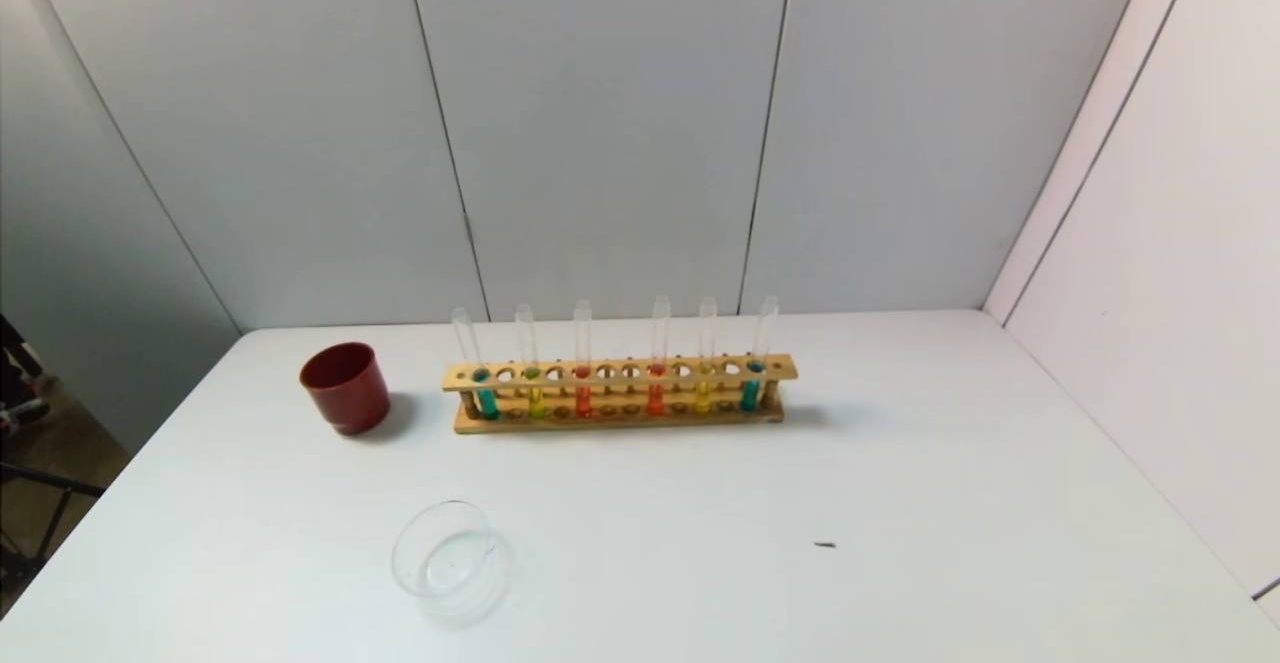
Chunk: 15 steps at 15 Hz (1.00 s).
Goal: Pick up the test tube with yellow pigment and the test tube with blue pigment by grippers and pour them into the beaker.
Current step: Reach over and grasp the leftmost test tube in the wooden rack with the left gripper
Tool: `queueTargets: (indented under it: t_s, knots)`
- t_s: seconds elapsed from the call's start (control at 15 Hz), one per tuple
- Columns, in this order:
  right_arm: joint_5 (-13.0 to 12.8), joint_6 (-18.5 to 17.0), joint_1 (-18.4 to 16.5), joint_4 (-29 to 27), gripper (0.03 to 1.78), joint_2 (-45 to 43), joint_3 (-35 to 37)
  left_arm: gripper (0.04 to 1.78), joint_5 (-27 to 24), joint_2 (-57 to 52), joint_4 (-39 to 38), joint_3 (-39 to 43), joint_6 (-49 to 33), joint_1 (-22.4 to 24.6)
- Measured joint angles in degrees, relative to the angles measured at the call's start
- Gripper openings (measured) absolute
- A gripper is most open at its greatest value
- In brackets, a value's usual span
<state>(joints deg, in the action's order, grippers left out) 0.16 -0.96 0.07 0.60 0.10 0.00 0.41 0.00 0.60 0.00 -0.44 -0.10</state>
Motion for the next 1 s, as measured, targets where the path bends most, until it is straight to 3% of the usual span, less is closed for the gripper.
queueTargets:
  t_s: [0.2,0.53,1.0]
  knots:
    - [0.00,0.00,0.00,0.00,1.74,0.00,0.00,1.71,-0.37,0.11,1.30,-0.84,3.60,0.00]
    - [0.00,0.02,0.00,0.00,1.74,0.00,0.00,1.71,-5.67,9.70,6.14,-12.64,7.02,-0.11]
    - [-0.02,0.02,0.00,-0.02,1.74,0.00,0.00,1.71,-8.37,35.88,-4.50,-26.48,7.44,-0.32]
